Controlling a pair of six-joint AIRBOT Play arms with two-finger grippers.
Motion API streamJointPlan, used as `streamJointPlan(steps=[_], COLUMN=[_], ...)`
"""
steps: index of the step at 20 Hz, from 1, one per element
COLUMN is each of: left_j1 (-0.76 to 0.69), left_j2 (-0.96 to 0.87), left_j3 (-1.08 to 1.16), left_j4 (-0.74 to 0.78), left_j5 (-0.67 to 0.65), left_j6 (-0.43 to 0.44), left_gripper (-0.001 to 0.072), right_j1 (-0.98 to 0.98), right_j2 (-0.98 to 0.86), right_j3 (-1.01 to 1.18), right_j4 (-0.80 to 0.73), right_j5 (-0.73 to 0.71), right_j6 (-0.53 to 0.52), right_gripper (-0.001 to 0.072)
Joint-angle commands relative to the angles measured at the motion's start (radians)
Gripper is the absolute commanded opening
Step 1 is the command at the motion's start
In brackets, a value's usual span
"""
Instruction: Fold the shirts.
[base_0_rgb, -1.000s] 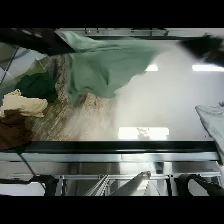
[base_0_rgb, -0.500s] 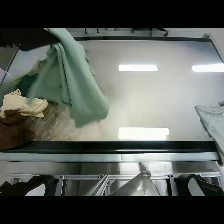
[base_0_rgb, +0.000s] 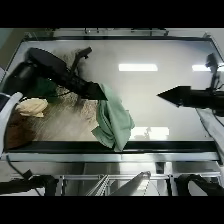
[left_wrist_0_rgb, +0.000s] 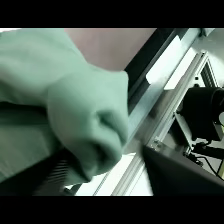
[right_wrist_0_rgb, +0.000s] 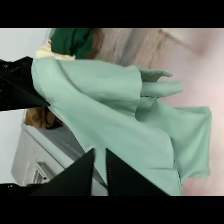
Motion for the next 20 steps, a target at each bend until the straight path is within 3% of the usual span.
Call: streamJointPlan(steps=[1,6,10,13,19,20], left_j1=[0.027,0.136,0.159,0.12,0.032,0.021], left_j2=[-0.129,-0.131,-0.072,-0.082,-0.192,-0.206], left_j3=[0.057,-0.009,-0.333,-0.504,-0.517,-0.499], left_j4=[0.0,0.003,0.001,0.0,0.001,0.002], left_j5=[0.069,0.194,0.097,-0.012,-0.068,-0.074], left_j6=[-0.011,-0.048,-0.02,-0.008,-0.009,-0.009], left_gripper=[0.0717,0.0715,0.0715,0.0713,0.0696,0.06], right_j1=[0.076,0.192,0.285,0.339,0.372,0.375], right_j2=[-0.134,-0.329,-0.49,-0.57,-0.595,-0.595], right_j3=[-0.058,-0.058,-0.058,-0.058,-0.057,-0.057], right_j4=[-0.022,-0.161,-0.13,-0.023,0.103,0.104], right_j5=[-0.001,-0.071,-0.084,-0.088,-0.09,-0.09], right_j6=[-0.031,-0.067,-0.175,-0.27,-0.316,-0.316], right_gripper=[0.0456,0.0456,0.0456,0.0456,0.0454,0.0452])
